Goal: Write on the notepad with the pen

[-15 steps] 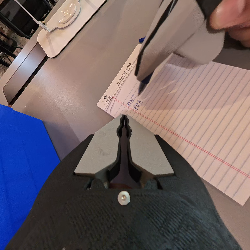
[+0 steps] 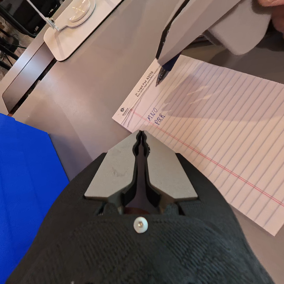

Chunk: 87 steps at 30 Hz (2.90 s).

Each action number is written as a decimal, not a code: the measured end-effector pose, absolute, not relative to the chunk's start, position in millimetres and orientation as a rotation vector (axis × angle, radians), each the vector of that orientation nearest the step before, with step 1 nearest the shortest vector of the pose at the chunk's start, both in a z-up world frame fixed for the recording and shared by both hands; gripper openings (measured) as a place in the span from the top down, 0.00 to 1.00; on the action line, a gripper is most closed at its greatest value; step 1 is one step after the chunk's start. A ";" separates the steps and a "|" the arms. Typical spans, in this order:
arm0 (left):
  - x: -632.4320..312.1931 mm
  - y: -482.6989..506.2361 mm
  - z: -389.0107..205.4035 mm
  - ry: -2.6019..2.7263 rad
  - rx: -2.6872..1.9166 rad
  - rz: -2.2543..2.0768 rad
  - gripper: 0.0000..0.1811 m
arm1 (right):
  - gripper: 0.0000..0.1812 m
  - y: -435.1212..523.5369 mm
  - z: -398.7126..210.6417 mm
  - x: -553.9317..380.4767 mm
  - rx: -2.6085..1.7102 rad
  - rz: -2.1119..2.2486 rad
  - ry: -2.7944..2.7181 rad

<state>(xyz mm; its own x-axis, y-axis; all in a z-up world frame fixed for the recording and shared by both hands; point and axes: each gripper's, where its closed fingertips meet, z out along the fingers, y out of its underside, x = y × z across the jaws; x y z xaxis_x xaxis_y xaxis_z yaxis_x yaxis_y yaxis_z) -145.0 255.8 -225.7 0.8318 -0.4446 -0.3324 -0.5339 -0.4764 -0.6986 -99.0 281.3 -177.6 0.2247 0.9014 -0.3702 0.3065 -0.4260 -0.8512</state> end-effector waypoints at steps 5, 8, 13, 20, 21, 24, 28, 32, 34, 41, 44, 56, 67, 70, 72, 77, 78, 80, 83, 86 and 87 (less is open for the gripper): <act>-146.7 257.5 -218.8 0.688 -2.120 0.132 1.00 | 0.96 284.6 -172.3 -96.4 -1.839 1.186 -1.088; -140.4 255.0 -220.1 0.692 -2.127 0.063 1.00 | 0.96 283.0 -168.4 -96.7 -1.812 1.203 -1.091; -127.3 249.9 -212.9 0.676 -2.111 -0.121 1.00 | 0.96 278.3 -158.0 -94.4 -1.751 1.249 -1.117; -111.5 242.5 -197.6 0.618 -2.087 -0.413 0.87 | 0.96 264.8 -140.7 -89.9 -1.657 1.378 -1.161; -108.9 241.4 -195.2 0.627 -2.072 -0.423 0.86 | 0.96 263.0 -140.8 -90.1 -1.656 1.389 -1.171; -105.0 239.9 -193.7 0.646 -2.061 -0.421 0.86 | 0.96 259.2 -142.8 -91.3 -1.655 1.397 -1.193; -104.4 239.8 -195.8 0.646 -2.069 -0.427 0.83 | 0.96 254.7 -146.3 -93.0 -1.660 1.408 -1.219; -96.1 236.0 -185.5 0.667 -2.013 -0.493 0.83 | 0.96 244.2 -146.1 -95.0 -1.649 1.468 -1.269; -91.9 233.2 -180.0 0.677 -1.984 -0.528 0.83 | 0.96 239.3 -146.0 -95.4 -1.644 1.497 -1.290; -72.0 216.1 -165.0 0.773 -1.882 -0.674 0.94 | 0.96 212.5 -144.8 -97.3 -1.625 1.688 -1.389; -71.1 215.1 -166.1 0.788 -1.884 -0.680 0.96 | 0.97 211.5 -142.3 -98.4 -1.620 1.719 -1.372; -71.6 214.2 -175.5 0.733 -1.971 -0.778 0.94 | 0.98 237.9 -124.3 -92.7 -1.597 1.690 -1.165; -60.1 210.9 -158.0 0.702 -1.869 -0.899 0.95 | 0.98 212.0 -119.1 -105.5 -1.552 1.815 -1.199; -60.4 209.8 -158.3 0.709 -1.871 -0.908 0.95 | 0.96 226.9 -106.4 -100.4 -1.496 1.771 -1.099; -58.3 208.5 -155.1 0.710 -1.855 -0.920 0.95 | 0.97 242.9 -84.5 -89.0 -1.392 1.739 -0.961; -55.4 207.9 -152.4 0.717 -1.838 -0.908 0.95 | 1.00 255.8 -67.9 -71.8 -1.316 1.677 -0.863; -56.1 208.8 -151.7 0.712 -1.834 -0.900 0.95 | 1.00 257.1 -66.8 -70.7 -1.314 1.684 -0.848; -57.5 209.9 -148.5 0.704 -1.817 -0.894 0.95 | 1.00 259.7 -63.9 -68.1 -1.301 1.710 -0.812; -56.4 208.6 -148.6 0.716 -1.815 -0.891 0.95 | 1.00 261.4 -67.8 -69.1 -1.326 1.750 -0.801; -54.9 208.6 -151.7 0.728 -1.825 -0.877 0.95 | 1.00 257.1 -70.6 -73.1 -1.334 1.772 -0.825; -54.7 208.6 -152.8 0.731 -1.829 -0.875 0.95 | 1.00 256.4 -70.6 -73.9 -1.335 1.777 -0.826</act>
<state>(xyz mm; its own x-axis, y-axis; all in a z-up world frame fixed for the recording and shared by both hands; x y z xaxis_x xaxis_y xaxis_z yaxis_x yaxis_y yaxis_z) -54.7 208.6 -152.8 0.5658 -0.7853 0.2515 -0.1084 -0.3732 -0.9214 -73.9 256.4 -70.6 -0.1728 0.8591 -0.4818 -0.1852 -0.5088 -0.8407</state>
